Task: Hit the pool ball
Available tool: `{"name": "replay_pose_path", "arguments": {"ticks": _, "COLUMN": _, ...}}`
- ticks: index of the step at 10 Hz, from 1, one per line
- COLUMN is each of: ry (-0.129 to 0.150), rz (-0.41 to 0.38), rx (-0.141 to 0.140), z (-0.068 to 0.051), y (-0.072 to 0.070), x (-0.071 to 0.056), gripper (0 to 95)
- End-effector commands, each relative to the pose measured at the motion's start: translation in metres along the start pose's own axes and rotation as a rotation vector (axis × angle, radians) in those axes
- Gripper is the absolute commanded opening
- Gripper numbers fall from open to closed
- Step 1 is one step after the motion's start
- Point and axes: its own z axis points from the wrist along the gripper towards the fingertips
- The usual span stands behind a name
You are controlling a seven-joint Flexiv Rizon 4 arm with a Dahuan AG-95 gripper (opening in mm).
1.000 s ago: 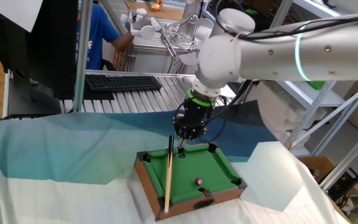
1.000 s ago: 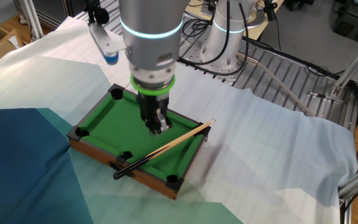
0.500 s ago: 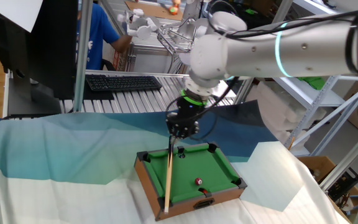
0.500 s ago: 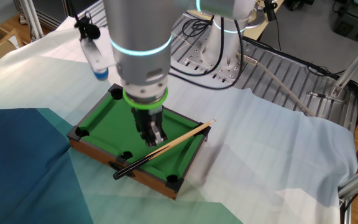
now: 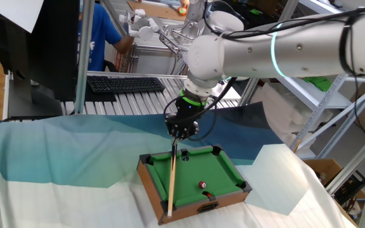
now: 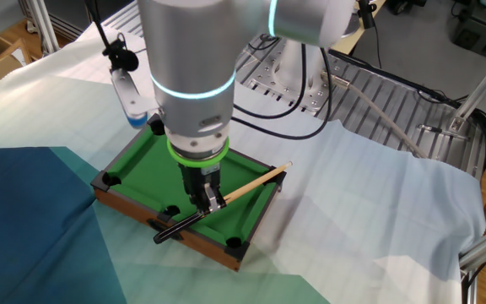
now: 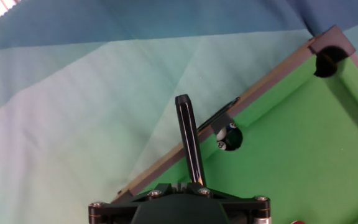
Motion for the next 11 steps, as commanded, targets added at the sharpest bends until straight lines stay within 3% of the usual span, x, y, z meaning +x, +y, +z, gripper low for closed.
{"name": "replay_pose_path", "arguments": {"ticks": 1, "ry": 0.002, "rz": -0.02, "rx": 0.014, "z": 0.0, "y": -0.002, "x": 0.001, "gripper": 0.0}}
{"name": "replay_pose_path", "arguments": {"ticks": 2, "ry": 0.003, "rz": -0.021, "rx": 0.016, "z": 0.0, "y": -0.002, "x": 0.001, "gripper": 0.0}}
{"name": "replay_pose_path", "arguments": {"ticks": 3, "ry": 0.005, "rz": -0.026, "rx": 0.013, "z": 0.0, "y": -0.002, "x": 0.001, "gripper": 19.0}}
{"name": "replay_pose_path", "arguments": {"ticks": 4, "ry": 0.004, "rz": -0.033, "rx": 0.013, "z": 0.001, "y": -0.002, "x": 0.002, "gripper": 19.0}}
{"name": "replay_pose_path", "arguments": {"ticks": 5, "ry": 0.004, "rz": -0.03, "rx": 0.01, "z": 0.002, "y": -0.002, "x": 0.003, "gripper": 38.0}}
{"name": "replay_pose_path", "arguments": {"ticks": 11, "ry": 0.005, "rz": -0.05, "rx": -0.01, "z": 0.02, "y": -0.011, "x": 0.012, "gripper": 38.0}}
